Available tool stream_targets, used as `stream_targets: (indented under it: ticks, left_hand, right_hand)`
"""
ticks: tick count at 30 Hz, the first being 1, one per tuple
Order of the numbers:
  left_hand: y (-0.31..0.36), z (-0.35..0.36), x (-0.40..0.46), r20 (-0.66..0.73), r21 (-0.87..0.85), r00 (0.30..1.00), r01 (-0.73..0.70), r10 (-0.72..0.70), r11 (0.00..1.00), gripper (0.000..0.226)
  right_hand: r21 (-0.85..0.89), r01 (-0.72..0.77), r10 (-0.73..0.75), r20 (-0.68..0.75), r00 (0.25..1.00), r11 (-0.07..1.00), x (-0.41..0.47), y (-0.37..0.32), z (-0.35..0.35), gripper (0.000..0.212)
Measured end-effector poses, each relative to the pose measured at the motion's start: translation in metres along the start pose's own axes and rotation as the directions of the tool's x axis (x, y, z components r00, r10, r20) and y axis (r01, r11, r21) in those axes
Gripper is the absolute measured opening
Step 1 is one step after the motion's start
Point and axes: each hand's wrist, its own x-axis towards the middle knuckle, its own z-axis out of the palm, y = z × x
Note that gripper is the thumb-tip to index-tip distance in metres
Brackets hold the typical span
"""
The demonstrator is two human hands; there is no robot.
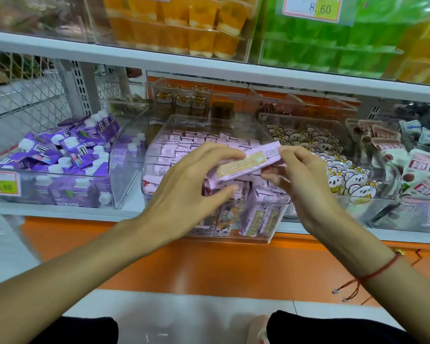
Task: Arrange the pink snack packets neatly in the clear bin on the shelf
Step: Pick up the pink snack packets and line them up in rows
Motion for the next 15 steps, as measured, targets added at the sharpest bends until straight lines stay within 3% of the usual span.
stream_targets:
  ticks: [2, 4, 6, 7, 9, 11, 13, 15]
  left_hand:
    - [0.000, -0.001, 0.001, -0.062, -0.109, 0.997, 0.030, -0.037, 0.994, 0.035]
    - [0.001, -0.001, 0.003, -0.042, -0.397, 0.961, 0.236, -0.275, 0.887, 0.029]
    - [-0.002, 0.001, 0.005, 0.053, -0.565, 0.872, 0.428, -0.487, 0.705, 0.027]
    - [-0.005, 0.003, 0.005, 0.084, -0.570, 0.837, 0.485, -0.540, 0.663, 0.022]
    - [-0.004, 0.004, 0.005, 0.121, -0.579, 0.801, 0.536, -0.586, 0.614, 0.025]
    - [-0.001, 0.005, 0.006, 0.143, -0.627, 0.789, 0.539, -0.598, 0.562, 0.023]
    - [0.004, 0.005, 0.007, 0.153, -0.644, 0.798, 0.528, -0.583, 0.554, 0.027]
    - [0.008, 0.006, 0.010, 0.149, -0.666, 0.821, 0.495, -0.551, 0.557, 0.032]
  right_hand:
    - [0.019, -0.064, 0.063, 0.048, 0.997, 0.998, 0.000, -0.003, 0.000, 0.022]
    - [-0.097, -0.038, 0.040, 0.028, 0.999, 0.995, 0.002, -0.004, -0.003, 0.027]
    - [-0.309, 0.148, -0.151, 0.013, 0.988, 0.940, 0.003, -0.006, -0.008, 0.025]
    - [-0.381, 0.272, -0.261, 0.081, 0.962, 0.884, 0.001, -0.006, -0.009, 0.025]
    - [-0.494, 0.471, -0.346, 0.327, 0.880, 0.731, -0.004, -0.006, -0.010, 0.039]
    - [-0.590, 0.614, -0.328, 0.525, 0.785, 0.525, -0.007, 0.000, -0.008, 0.054]
    - [-0.632, 0.684, -0.360, 0.582, 0.729, 0.364, -0.007, 0.003, -0.004, 0.051]
    - [-0.652, 0.685, -0.423, 0.548, 0.722, 0.325, -0.004, 0.000, -0.003, 0.040]
